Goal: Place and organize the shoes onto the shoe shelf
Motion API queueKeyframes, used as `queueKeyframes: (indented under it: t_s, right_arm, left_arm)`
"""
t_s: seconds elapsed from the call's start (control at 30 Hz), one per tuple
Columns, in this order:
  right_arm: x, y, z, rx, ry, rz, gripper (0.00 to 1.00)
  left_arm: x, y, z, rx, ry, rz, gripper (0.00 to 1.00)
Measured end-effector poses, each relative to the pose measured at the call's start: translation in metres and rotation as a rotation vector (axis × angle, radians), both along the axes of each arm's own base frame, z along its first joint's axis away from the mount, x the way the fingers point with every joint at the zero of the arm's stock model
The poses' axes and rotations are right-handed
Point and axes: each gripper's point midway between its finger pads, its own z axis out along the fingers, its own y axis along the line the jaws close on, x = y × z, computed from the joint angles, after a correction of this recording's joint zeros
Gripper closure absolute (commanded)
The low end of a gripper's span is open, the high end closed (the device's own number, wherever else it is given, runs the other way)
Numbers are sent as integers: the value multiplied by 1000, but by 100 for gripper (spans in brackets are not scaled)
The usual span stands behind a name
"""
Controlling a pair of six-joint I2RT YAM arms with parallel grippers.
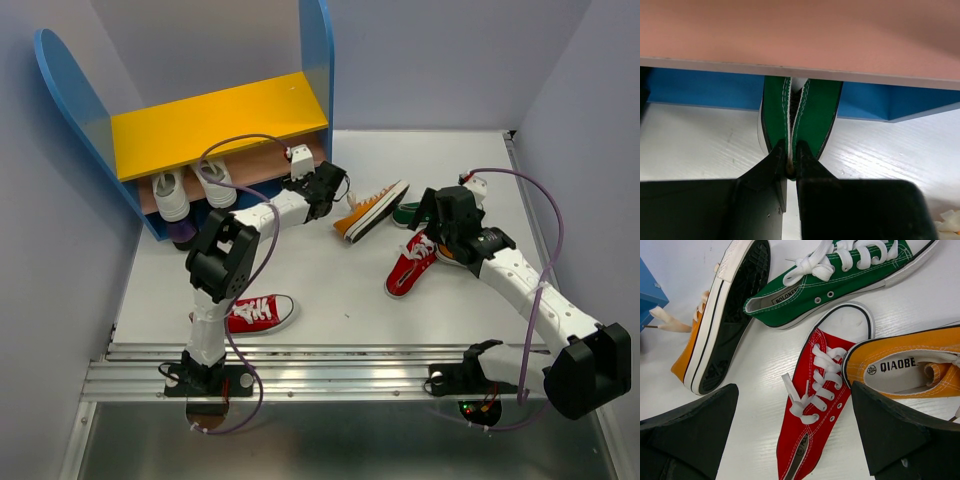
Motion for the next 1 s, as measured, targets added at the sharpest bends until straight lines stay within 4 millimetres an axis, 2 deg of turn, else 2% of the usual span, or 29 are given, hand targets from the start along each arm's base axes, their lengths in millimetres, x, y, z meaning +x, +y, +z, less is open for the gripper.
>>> queueKeyframes:
  t_s: [0.3,0.6,0.67,0.7,0.77,0.93,1.0]
  right_arm:
    - [0,0,0,1,0,0,0]
    - [0,0,1,1,-1,0,0]
    - [0,0,1,1,-1,0,0]
    - [-1,0,1,1,-1,-1,0]
    - [-1,-1,2,3,-3,-7,0]
    - [-3,-4,0,11,4,-39,0]
    - [-4,-4,-2,21,10,-52,0]
  left_arm:
    - [11,-20,3,-91,-29,-62,100]
    - [19,-19,-2,-112,-41,-53,100]
    - [21,-16,-9,-115,-27,-53,82]
    - [21,-17,-14,-118,-17,-59,69]
    - [22,-17,-22,-120,4,-72,56]
    - [27,-26,-14,-167,-32,-93,50]
    - [22,-26,-16,-169,-30,-103,49]
